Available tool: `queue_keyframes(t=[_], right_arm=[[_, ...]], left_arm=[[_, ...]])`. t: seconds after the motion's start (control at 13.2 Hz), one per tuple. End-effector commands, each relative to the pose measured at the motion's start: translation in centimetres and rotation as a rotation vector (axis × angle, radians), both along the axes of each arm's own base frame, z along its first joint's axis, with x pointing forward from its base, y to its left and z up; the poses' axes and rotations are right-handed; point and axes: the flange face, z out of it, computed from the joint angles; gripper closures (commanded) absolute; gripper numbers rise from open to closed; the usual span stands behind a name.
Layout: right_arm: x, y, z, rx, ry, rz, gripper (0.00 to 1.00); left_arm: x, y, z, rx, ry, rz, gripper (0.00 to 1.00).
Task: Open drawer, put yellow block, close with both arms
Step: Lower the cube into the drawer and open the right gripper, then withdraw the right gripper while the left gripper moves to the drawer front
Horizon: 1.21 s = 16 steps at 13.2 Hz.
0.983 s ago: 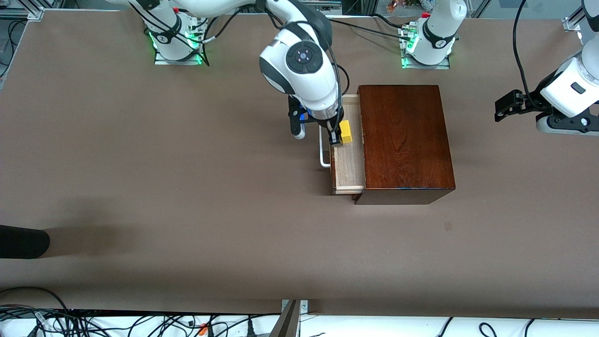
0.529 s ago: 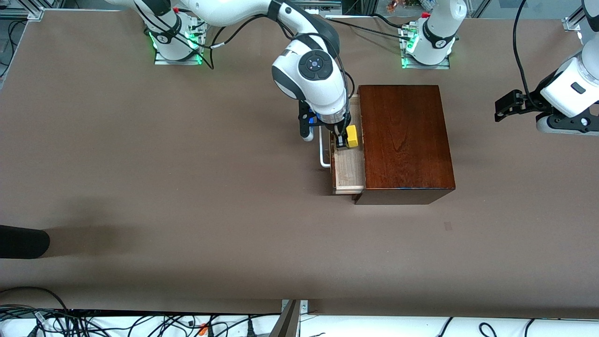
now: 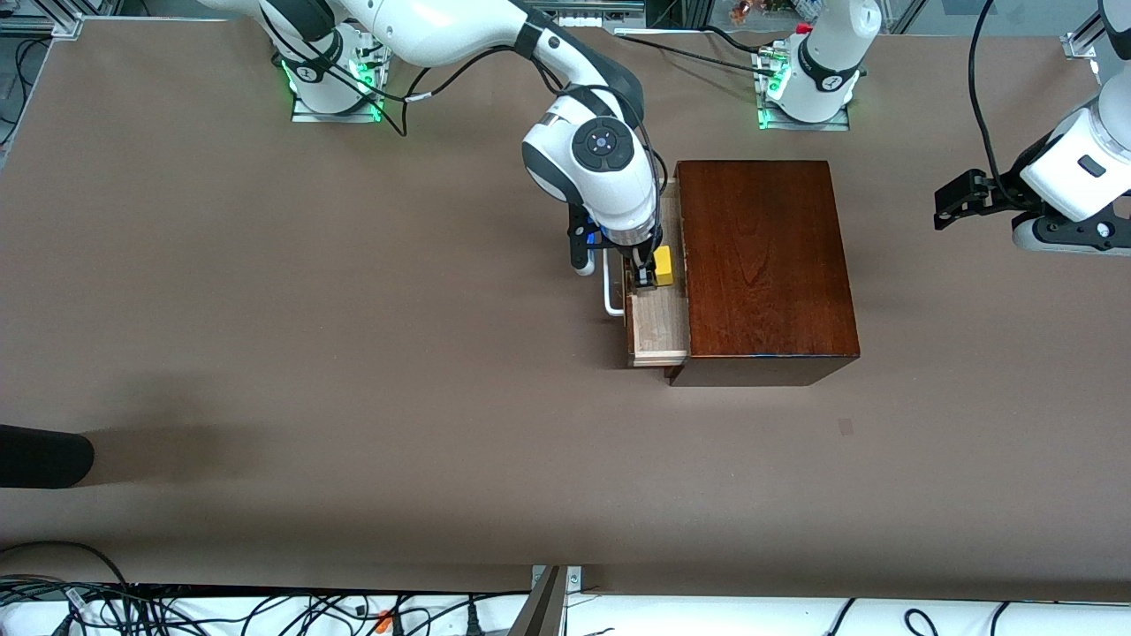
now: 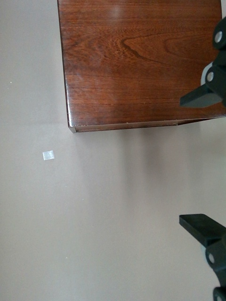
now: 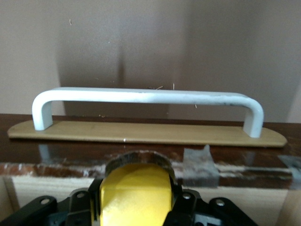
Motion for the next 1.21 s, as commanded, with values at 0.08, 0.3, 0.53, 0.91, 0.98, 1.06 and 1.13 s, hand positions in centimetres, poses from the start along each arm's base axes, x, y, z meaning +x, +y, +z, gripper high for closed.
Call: queue_keyframes(t=[0.08, 0.3, 0.53, 0.91, 0.98, 1.06, 1.13], right_arm=[[0.2, 0.6, 0.5, 0.003, -0.016, -0.025, 0.00], [0.4, 0.2, 2.8, -0.008, 0.011, -0.045, 0.00], [1.5, -1.2, 7.7, -0.013, 0.046, -0.057, 0.00], [6.8, -11.9, 15.9, -0.089, 0.044, 0.247, 0.00], [7.6, -14.7, 16.6, -0.118, 0.060, 0.325, 0.00], [8.8, -17.8, 17.7, -0.127, 0.058, 0.410, 0.00], [9.7, -21.5, 18.9, -0.137, 0.061, 0.519, 0.00]], left_arm=[[0.3, -0.1, 0.6, -0.017, 0.006, -0.019, 0.00], [0.1, -0.2, 0.5, -0.015, 0.020, -0.022, 0.00], [-0.3, -0.9, 0.4, -0.016, 0.052, -0.058, 0.00], [-1.4, -4.6, 1.1, -0.088, 0.109, -0.344, 0.00], [-1.5, -5.4, 1.0, -0.104, 0.112, -0.399, 0.00], [-1.2, -6.5, 0.3, -0.166, 0.118, -0.444, 0.00], [-0.8, -7.7, -0.7, -0.249, 0.129, -0.480, 0.00]])
